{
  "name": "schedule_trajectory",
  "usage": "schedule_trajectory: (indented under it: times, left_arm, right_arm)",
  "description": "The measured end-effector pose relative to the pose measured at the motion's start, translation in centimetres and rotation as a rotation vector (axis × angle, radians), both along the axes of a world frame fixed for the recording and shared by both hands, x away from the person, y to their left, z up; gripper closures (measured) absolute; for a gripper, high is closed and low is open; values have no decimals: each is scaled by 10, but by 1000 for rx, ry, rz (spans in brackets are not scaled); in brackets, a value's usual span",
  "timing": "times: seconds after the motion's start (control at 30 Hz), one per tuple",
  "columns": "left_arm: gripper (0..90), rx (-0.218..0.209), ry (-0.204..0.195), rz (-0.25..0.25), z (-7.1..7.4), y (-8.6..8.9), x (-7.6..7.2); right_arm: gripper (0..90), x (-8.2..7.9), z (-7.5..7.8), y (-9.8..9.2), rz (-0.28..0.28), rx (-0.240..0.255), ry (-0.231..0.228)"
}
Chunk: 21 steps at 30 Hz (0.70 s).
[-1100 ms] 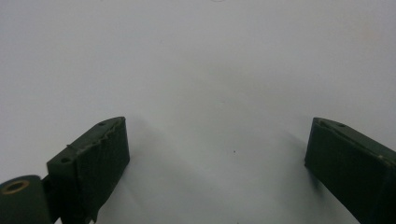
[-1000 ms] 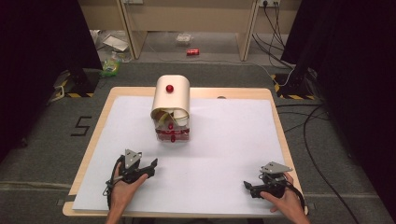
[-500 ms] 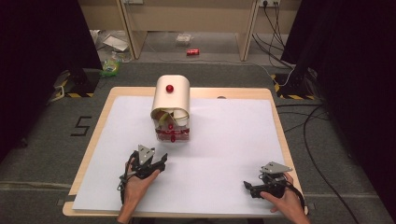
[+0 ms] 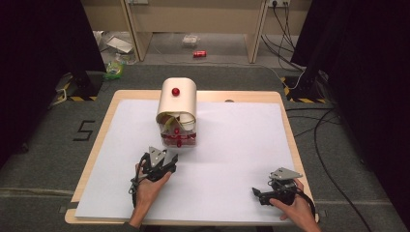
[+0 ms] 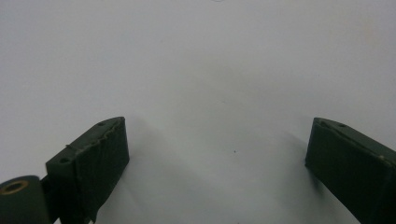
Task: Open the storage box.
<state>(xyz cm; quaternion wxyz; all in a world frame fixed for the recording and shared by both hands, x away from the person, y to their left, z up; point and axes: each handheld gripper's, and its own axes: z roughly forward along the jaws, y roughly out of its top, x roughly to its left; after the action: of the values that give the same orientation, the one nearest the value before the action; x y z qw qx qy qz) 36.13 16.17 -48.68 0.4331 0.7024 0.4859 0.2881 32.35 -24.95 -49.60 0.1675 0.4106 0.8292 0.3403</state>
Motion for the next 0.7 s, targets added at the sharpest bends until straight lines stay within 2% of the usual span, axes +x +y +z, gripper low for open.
schedule_trajectory:
  times: [0.23,0.47,0.7]
  left_arm:
    - [579,-16,-15,3,5,-6,6]
    - [608,-25,-15,0,5,-11,10]
    - [628,-37,-20,20,4,-13,16]
  right_arm:
    - [65,0,0,0,0,0,1]
    - [65,0,0,0,0,0,0]
    - [64,0,0,0,1,-1,0]
